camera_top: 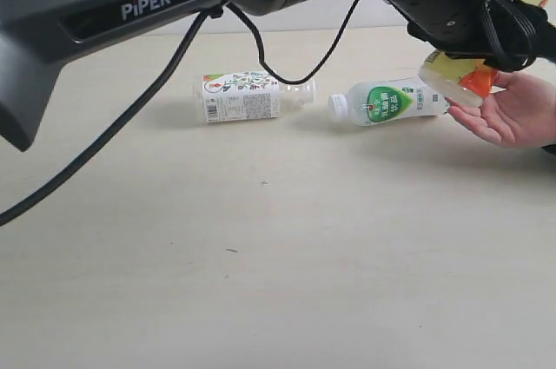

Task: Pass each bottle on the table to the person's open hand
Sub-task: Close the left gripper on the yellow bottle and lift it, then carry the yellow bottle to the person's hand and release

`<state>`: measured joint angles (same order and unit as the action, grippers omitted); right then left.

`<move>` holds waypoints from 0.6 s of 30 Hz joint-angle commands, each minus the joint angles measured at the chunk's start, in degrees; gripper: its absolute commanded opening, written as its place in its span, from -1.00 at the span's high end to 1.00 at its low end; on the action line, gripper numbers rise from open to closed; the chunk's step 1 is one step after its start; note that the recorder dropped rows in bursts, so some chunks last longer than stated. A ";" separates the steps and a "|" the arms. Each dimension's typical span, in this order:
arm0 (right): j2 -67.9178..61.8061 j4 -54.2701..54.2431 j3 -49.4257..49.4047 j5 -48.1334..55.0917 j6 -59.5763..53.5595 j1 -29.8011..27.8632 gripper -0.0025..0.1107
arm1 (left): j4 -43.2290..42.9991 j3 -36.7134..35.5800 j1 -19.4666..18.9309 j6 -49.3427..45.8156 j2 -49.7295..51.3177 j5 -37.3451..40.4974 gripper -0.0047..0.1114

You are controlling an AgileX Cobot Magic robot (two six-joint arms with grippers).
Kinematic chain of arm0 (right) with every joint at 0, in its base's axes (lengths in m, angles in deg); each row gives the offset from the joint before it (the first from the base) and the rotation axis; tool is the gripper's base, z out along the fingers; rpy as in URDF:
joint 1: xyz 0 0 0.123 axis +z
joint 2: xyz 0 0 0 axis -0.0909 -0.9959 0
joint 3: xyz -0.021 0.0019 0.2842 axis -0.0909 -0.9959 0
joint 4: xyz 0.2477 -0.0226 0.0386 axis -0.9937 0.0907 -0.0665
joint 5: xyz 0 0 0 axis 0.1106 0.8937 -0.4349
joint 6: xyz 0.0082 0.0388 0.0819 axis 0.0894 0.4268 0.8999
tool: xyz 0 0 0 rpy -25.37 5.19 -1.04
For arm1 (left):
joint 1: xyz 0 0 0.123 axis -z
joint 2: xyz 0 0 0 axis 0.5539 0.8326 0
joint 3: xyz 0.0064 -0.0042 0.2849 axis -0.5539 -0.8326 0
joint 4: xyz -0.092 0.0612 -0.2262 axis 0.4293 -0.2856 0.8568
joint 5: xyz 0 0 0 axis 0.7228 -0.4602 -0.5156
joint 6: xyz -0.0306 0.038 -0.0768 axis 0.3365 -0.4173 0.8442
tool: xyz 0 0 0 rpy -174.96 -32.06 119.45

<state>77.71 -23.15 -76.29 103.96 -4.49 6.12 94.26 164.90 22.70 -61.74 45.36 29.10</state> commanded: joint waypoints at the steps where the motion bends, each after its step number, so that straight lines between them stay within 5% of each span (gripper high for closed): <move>1: 0.27 0.26 -0.18 -0.22 -0.16 -0.23 0.96 | 2.55 0.11 0.34 5.95 -0.38 -2.01 0.92; 7: 0.27 0.26 -0.18 -0.22 -0.16 -0.23 0.96 | 4.55 4.02 0.34 13.09 0.44 -2.63 0.92; 18: 0.27 0.26 -0.18 -0.22 -0.16 -0.23 0.96 | 22.26 14.78 -1.67 14.07 9.65 -4.04 0.92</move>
<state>77.71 -23.15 -76.29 103.96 -4.49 6.12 112.78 178.22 22.13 -47.96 53.23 24.98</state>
